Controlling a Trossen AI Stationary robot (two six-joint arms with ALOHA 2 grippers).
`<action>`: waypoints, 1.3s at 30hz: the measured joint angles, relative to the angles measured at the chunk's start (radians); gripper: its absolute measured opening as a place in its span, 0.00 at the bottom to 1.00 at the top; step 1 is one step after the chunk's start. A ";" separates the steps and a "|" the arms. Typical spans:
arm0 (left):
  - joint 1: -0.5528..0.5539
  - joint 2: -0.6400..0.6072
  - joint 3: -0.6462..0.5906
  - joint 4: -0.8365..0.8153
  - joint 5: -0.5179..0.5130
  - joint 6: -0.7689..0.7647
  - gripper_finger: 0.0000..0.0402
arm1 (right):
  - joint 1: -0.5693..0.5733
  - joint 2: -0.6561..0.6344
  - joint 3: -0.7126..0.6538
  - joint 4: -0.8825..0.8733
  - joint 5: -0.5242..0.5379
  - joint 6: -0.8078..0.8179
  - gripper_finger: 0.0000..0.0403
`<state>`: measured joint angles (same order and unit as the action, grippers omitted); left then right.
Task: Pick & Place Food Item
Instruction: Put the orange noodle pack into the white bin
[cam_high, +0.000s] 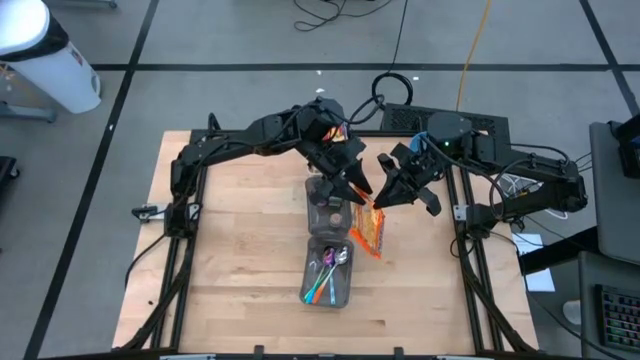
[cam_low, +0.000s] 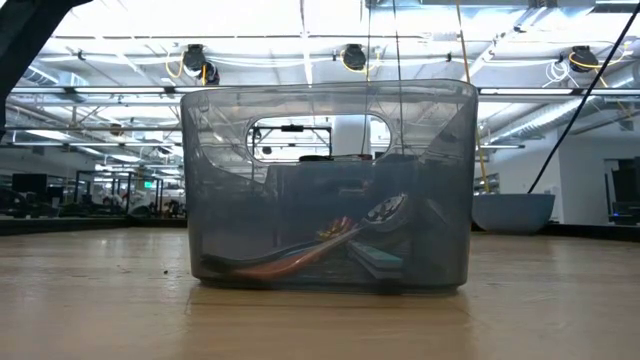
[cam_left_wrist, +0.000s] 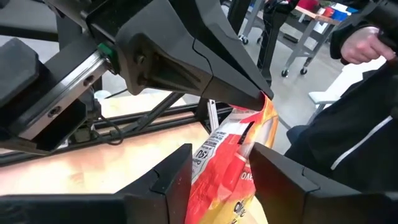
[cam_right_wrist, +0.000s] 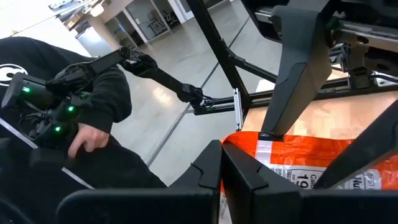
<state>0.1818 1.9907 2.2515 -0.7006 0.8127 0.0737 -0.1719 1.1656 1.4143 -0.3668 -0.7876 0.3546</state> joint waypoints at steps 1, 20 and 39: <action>0.000 0.000 0.000 0.000 0.000 0.001 0.40 | 0.000 0.000 0.000 0.000 0.000 0.000 0.00; 0.008 0.000 0.000 0.060 0.002 0.011 0.01 | 0.000 -0.001 0.000 -0.003 0.008 0.000 0.00; 0.058 -0.010 -0.001 0.013 -0.010 -0.009 0.01 | -0.081 0.000 0.000 0.135 0.028 0.203 0.44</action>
<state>0.2402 1.9804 2.2505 -0.6875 0.8028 0.0643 -0.2528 1.1656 1.4139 -0.2316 -0.7592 0.5574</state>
